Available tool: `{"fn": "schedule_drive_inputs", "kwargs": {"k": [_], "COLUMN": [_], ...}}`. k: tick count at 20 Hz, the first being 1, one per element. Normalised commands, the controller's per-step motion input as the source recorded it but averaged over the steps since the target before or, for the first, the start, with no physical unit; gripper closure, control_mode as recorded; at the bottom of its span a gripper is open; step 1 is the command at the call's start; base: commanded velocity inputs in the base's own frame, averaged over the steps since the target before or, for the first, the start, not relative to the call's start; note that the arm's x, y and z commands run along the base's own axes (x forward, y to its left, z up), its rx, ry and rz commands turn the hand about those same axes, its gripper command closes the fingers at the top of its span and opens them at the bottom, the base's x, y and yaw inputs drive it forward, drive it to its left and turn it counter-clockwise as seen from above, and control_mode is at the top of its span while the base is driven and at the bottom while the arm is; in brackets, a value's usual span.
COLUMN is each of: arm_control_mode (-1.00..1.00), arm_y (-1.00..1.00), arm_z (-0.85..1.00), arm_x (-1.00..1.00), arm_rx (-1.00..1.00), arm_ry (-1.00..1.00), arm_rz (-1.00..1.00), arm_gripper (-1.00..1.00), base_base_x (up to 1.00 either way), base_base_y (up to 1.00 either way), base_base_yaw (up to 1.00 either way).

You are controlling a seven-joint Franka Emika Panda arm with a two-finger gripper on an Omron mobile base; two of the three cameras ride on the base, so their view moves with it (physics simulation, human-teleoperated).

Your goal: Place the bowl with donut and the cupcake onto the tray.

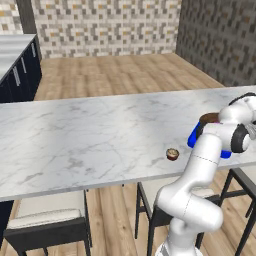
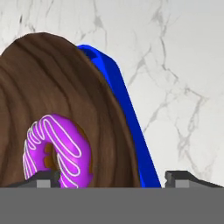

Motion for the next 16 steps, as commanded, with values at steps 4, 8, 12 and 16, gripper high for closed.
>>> {"fn": "schedule_drive_inputs", "kwargs": {"k": [4, 8, 12, 16], "arm_control_mode": [-1.00, -1.00, -1.00, -1.00], "arm_y": [-0.17, 0.02, 0.28, 0.60], "arm_z": [0.06, 0.31, 0.30, 0.12], "arm_x": [-0.13, -0.46, -0.40, -0.27], "arm_rx": [0.00, -0.02, -0.09, -0.12], "arm_ry": [0.02, 0.02, 0.07, 0.16], "arm_rz": [0.00, -0.04, -0.03, 0.00], "arm_gripper": [-1.00, -1.00, -1.00, -1.00], "base_base_x": [0.00, 0.00, 0.00, 0.00], "base_base_y": [0.00, 0.00, 0.00, 0.00], "base_base_yaw": [0.00, 0.00, 0.00, 0.00]}}
